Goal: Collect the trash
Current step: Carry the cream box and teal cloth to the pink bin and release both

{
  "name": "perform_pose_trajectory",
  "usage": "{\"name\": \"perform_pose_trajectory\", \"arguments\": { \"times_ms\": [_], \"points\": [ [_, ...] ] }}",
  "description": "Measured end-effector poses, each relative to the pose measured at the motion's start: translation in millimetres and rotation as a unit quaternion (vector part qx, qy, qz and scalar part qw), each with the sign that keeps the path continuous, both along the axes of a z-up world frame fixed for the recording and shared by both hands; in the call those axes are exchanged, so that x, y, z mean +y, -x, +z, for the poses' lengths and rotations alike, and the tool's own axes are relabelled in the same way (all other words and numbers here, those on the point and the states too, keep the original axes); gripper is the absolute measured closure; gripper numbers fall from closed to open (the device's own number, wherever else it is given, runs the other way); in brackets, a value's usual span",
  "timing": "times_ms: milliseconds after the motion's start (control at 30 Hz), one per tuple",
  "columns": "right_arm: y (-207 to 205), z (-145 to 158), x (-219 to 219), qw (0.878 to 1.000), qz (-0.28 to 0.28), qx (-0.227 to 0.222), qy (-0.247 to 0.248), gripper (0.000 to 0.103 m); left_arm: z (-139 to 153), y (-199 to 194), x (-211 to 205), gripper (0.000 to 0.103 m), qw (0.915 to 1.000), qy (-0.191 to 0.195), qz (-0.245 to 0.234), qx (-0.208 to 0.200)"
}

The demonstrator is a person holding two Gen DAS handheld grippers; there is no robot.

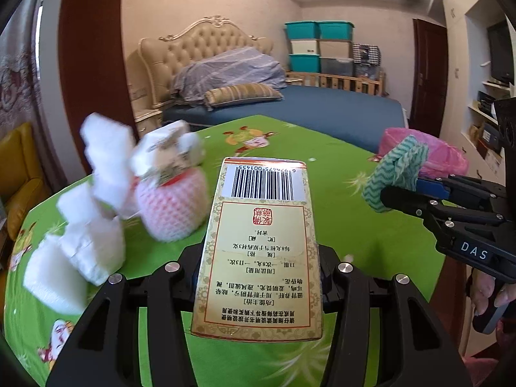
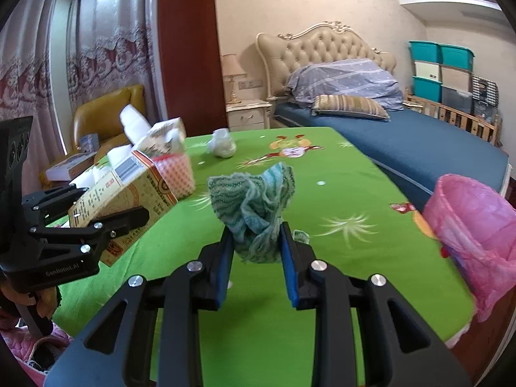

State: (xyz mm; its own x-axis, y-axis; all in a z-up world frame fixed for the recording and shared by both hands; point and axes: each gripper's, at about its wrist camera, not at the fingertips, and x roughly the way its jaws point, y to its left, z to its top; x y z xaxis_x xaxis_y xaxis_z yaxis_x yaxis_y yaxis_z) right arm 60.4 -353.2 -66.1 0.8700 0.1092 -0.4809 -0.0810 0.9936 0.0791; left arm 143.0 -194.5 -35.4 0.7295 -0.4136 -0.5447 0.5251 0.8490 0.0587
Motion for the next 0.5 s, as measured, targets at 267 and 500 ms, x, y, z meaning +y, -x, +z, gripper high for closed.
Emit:
{"name": "perform_pose_trajectory", "arguments": {
  "times_ms": [267,500],
  "points": [
    [14.9,10.6,-53.9,0.998,-0.059,-0.014,0.005,0.076,6.7,-5.8,-50.4,0.055,0.9991,0.003,-0.041,0.007],
    [30.0,17.6,-106.7,0.993,-0.114,-0.021,0.02,0.076,13.0,-12.1,-107.6,0.055,0.9958,0.006,-0.091,0.012]
  ]
}}
